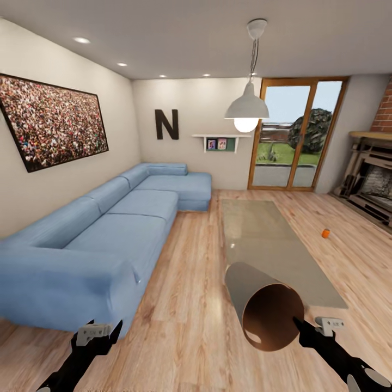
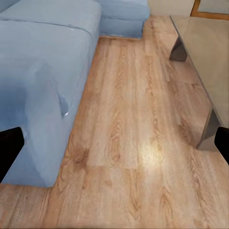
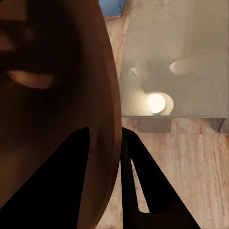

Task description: Put the three can of soda from the living room inside the tash can in the kitchen.

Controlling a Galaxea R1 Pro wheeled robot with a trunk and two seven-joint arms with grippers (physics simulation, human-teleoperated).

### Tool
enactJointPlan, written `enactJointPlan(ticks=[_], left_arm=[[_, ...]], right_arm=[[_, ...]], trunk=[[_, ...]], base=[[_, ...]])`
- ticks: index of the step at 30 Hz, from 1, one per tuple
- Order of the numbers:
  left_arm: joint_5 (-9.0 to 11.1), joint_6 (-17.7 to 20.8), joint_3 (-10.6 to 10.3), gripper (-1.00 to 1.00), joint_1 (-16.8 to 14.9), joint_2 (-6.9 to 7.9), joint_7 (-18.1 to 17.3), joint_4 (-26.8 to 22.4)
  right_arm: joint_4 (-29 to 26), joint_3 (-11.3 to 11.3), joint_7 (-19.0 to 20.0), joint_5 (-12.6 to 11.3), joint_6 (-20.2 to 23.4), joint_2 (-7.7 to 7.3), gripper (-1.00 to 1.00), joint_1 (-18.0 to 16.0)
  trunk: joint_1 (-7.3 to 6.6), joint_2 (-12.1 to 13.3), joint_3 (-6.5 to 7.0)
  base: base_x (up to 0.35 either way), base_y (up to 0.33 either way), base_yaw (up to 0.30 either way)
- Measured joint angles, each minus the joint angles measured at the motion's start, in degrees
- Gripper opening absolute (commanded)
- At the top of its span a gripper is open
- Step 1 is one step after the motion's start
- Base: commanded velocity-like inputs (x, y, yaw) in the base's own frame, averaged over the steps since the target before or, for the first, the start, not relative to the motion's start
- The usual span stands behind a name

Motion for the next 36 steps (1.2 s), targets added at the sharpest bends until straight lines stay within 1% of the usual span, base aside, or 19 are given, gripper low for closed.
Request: enactJointPlan(ticks=[4,9,23,36], left_arm=[[0.0,0.0,0.0,1.0,0.0,0.0,0.0,0.0],[0.0,0.0,0.0,1.0,0.0,0.0,0.0,0.0],[0.0,0.0,0.0,1.0,-0.1,0.09,0.0,0.2],[0.3,0.0,0.1,1.0,-0.2,0.13,0.0,1.3]], right_arm=[[0.0,0.0,-0.4,0.1,0.0,0.0,-1.0,0.0],[0.0,0.0,-0.6,0.0,0.1,0.0,-1.0,0.0],[0.4,0.2,-0.5,-0.1,0.4,-0.07,-1.0,0.0],[0.4,0.1,-0.4,-0.1,0.7,-0.09,-1.0,0.0]], trunk=[[0.0,0.0,0.0],[0.0,0.0,-0.01],[0.0,0.0,0.01],[0.0,0.0,0.4]], base=[[0.0,0.0,0.075],[0.0,0.0,-0.129],[0.0,0.0,-0.24],[0.0,0.005,-0.253]])
